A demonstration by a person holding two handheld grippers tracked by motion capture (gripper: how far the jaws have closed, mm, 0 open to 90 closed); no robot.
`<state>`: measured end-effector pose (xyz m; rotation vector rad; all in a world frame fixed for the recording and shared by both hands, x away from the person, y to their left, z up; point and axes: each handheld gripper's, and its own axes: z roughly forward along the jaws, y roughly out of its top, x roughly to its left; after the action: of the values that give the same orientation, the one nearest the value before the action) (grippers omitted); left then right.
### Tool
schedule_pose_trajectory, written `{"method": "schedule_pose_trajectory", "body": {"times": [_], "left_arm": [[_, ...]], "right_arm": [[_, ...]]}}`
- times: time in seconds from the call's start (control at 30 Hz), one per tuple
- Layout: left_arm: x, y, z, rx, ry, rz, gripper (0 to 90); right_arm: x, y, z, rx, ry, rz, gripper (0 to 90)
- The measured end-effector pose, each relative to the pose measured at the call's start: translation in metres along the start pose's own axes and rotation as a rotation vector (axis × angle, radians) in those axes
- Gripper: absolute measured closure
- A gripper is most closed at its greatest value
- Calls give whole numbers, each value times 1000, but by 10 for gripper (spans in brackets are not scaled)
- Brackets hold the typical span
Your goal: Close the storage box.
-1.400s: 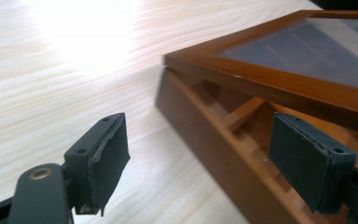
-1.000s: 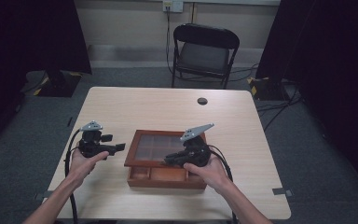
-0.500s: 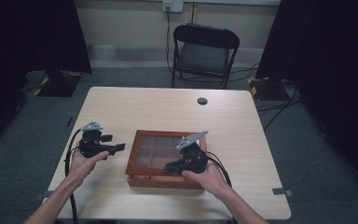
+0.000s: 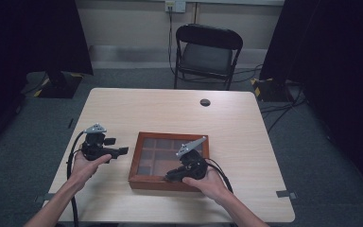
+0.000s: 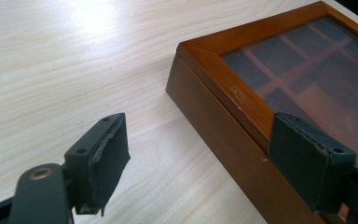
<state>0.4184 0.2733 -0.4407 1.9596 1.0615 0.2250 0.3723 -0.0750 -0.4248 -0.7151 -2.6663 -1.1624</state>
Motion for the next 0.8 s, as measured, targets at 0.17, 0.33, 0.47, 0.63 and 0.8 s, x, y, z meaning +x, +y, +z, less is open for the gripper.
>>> {"method": "schedule_pose_trajectory", "body": {"times": [0.17,0.33,0.47,0.63,0.8], "left_arm": [[-1,0,1,9,-4,3,198],[-2,0,3,13,-11,3,199],[-3,0,4,21,-12,6,198],[-4,-1,4,27,-20,12,198],[-4,-1,4,29,-20,10,198]], "right_arm": [[-2,-3,4,7,4,4,818],[-1,-3,5,3,3,6,818],[0,-4,5,-1,6,21,817],[-1,-5,6,-14,13,35,786],[-3,-4,1,-58,17,52,711]]}}
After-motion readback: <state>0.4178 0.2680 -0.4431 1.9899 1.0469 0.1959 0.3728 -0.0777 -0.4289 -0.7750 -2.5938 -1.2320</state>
